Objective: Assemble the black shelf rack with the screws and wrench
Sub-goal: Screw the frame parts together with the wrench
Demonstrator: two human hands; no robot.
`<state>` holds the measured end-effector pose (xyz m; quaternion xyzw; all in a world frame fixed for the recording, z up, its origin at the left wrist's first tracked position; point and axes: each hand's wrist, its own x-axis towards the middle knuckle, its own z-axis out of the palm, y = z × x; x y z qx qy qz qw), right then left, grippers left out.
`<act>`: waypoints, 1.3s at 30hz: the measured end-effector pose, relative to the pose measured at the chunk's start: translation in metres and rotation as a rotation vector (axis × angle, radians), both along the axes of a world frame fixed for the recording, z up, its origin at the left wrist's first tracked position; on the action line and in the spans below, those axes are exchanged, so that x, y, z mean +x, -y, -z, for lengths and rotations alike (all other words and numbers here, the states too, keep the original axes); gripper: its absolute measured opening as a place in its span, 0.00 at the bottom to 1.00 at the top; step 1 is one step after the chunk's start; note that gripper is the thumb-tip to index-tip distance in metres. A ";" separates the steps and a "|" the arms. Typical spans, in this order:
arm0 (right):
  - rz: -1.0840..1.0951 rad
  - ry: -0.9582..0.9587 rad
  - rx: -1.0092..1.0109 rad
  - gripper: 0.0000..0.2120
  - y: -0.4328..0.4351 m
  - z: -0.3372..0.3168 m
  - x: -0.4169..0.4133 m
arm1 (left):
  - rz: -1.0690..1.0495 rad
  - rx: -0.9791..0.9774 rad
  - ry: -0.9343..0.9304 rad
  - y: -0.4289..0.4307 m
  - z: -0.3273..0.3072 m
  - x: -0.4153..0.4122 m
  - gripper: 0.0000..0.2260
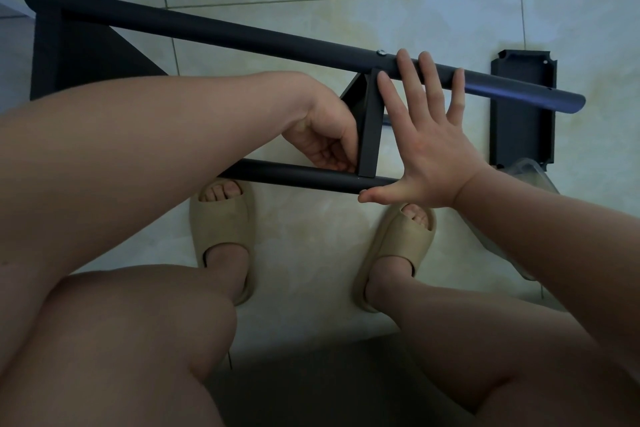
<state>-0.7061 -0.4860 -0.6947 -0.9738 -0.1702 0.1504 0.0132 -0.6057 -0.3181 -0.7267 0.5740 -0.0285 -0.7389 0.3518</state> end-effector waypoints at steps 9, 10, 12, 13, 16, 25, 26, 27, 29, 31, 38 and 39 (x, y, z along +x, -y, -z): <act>0.001 0.002 0.000 0.66 0.000 0.000 0.000 | -0.052 -0.061 -0.022 -0.005 0.004 -0.004 0.10; 0.001 0.001 0.000 0.66 0.000 0.000 0.000 | -0.056 -0.066 -0.022 -0.006 0.005 -0.005 0.10; 0.000 -0.001 0.001 0.66 0.000 -0.001 0.000 | -0.049 -0.072 -0.030 -0.006 0.006 -0.004 0.10; 0.000 -0.002 0.001 0.66 0.000 -0.001 0.000 | -0.032 -0.072 -0.041 -0.007 0.006 -0.003 0.10; -0.001 -0.003 -0.003 0.66 0.000 -0.001 0.000 | 0.059 -0.064 -0.071 -0.007 0.005 0.004 0.09; 0.000 -0.004 -0.011 0.66 0.000 0.000 0.000 | 0.215 0.004 0.103 0.001 0.006 0.009 0.03; 0.000 -0.003 -0.010 0.66 0.000 0.000 0.000 | 0.214 0.002 0.101 0.001 0.006 0.010 0.03; 0.000 -0.001 -0.010 0.66 0.000 0.000 0.000 | 0.211 -0.001 0.100 0.001 0.005 0.010 0.03; -0.001 0.001 -0.009 0.66 0.000 0.000 0.000 | 0.204 -0.010 0.096 0.001 0.005 0.010 0.05; -0.002 0.002 -0.008 0.66 0.000 0.000 0.000 | 0.206 -0.021 0.086 -0.001 0.005 0.011 0.06; -0.001 0.001 -0.008 0.66 0.000 -0.001 0.000 | 0.243 -0.066 0.025 -0.006 0.003 0.009 0.07; 0.000 -0.001 -0.009 0.66 0.000 -0.001 0.000 | 0.232 -0.064 0.038 -0.005 0.004 0.008 0.05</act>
